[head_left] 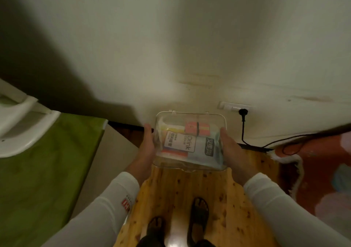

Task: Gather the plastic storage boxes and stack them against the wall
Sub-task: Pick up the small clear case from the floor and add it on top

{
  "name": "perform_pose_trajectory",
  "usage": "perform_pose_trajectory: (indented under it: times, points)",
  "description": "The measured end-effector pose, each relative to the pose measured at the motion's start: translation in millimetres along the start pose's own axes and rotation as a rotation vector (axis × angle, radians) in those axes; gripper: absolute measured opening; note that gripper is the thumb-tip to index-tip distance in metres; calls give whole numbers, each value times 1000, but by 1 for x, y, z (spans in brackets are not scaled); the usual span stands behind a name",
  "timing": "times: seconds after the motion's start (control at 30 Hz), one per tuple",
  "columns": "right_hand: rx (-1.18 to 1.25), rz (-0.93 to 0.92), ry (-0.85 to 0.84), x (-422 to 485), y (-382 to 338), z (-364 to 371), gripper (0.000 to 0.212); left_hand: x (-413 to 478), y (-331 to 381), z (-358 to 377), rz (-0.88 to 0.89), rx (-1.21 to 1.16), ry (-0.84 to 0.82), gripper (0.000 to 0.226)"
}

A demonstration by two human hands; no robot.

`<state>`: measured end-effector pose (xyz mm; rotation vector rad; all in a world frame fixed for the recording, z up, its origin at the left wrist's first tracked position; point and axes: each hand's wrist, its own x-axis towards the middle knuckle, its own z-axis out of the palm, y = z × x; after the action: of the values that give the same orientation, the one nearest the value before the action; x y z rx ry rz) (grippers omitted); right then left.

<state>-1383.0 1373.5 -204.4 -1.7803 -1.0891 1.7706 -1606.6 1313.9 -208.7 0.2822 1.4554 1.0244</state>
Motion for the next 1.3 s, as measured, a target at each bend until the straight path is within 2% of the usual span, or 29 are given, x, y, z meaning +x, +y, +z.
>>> perform_pose_trajectory:
  times: [0.2,0.33,0.53,0.63,0.73,0.9,1.13,1.3]
  points:
    - [104,52,-15,43,8,-16,43,43,-11,14,-11,46,-21,74]
    - [103,78,30,79,24,-17,43,83,-29,14,-70,70,3,76]
    - [107,97,-7,124,56,-6,44,136,-59,2,-113,121,10,75]
    - [97,96,-3,144,74,1,43,163,-74,-6,-115,102,-22,68]
    - [58,113,36,168,92,8,48,188,-92,-11,-99,125,14,59]
    - [42,120,62,197,115,13,47,216,-110,-17,-98,130,0,69]
    - [37,117,48,219,133,19,49,240,-124,-22,-90,154,-15,68]
    - [40,101,97,236,139,18,46,255,-126,-23,-80,158,-30,76]
